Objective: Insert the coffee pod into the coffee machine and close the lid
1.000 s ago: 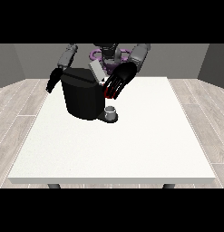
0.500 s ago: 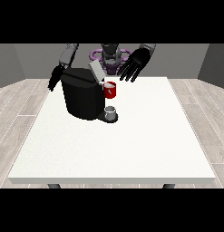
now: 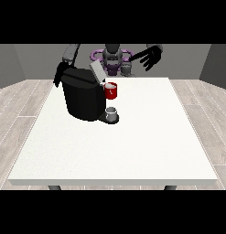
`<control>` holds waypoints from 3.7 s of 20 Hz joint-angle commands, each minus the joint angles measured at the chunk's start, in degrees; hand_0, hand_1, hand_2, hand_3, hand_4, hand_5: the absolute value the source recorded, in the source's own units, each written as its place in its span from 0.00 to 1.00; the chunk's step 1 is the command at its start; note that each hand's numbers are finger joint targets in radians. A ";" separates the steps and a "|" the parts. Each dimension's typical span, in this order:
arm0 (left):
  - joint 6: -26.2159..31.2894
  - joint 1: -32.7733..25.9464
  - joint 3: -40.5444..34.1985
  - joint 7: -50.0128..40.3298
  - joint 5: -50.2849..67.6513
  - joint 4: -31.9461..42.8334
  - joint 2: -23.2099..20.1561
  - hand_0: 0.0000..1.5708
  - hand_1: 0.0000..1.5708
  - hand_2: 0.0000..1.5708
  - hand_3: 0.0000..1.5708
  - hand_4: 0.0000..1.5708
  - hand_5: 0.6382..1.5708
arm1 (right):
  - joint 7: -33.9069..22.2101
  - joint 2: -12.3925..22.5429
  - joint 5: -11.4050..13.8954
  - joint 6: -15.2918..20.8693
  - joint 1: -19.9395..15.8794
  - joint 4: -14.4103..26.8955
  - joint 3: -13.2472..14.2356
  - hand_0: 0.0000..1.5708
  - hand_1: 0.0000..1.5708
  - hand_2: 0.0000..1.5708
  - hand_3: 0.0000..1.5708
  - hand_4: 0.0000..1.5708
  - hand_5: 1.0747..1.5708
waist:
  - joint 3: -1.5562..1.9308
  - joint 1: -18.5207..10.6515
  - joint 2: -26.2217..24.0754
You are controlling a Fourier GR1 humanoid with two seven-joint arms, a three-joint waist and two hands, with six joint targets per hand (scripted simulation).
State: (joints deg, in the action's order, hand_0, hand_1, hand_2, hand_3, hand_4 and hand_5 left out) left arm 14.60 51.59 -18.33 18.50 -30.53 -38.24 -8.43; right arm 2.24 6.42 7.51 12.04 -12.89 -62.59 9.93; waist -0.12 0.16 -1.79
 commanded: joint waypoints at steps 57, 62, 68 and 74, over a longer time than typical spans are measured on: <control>-0.27 -40.49 10.61 -14.61 23.39 -45.66 4.64 0.00 0.00 0.00 0.00 0.22 1.00 | -5.53 2.74 -8.71 -13.92 -25.65 5.15 -2.53 0.00 0.00 0.00 0.00 0.00 1.00 | 0.13 -10.32 3.97; -0.49 -41.80 11.70 -16.00 23.61 -47.55 4.80 0.00 0.00 0.00 0.00 0.23 1.00 | -4.55 3.85 -8.08 -12.63 -29.13 7.56 -1.48 0.00 0.00 0.00 0.00 0.10 1.00 | 0.13 -11.57 5.06; -2.41 -38.69 10.17 -11.24 22.67 -41.79 4.17 0.00 0.00 0.00 0.00 0.25 1.00 | -8.74 3.85 -5.35 -13.85 -35.95 4.54 -5.61 0.00 0.00 0.00 0.00 0.08 1.00 | 0.09 -9.40 6.42; -0.38 -35.71 9.49 -13.67 24.20 -42.26 2.11 0.00 0.00 0.00 0.00 0.21 1.00 | -8.98 1.66 -4.00 -11.95 -38.42 4.72 -6.91 0.00 0.00 0.00 0.00 0.00 1.00 | 0.09 -11.77 7.74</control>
State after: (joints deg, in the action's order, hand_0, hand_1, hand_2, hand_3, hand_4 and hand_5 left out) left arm 13.83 13.87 -7.89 4.82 -6.76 -81.96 -5.09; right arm -7.95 11.00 2.13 0.21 -46.88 -56.19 6.16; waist 0.58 -10.31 5.73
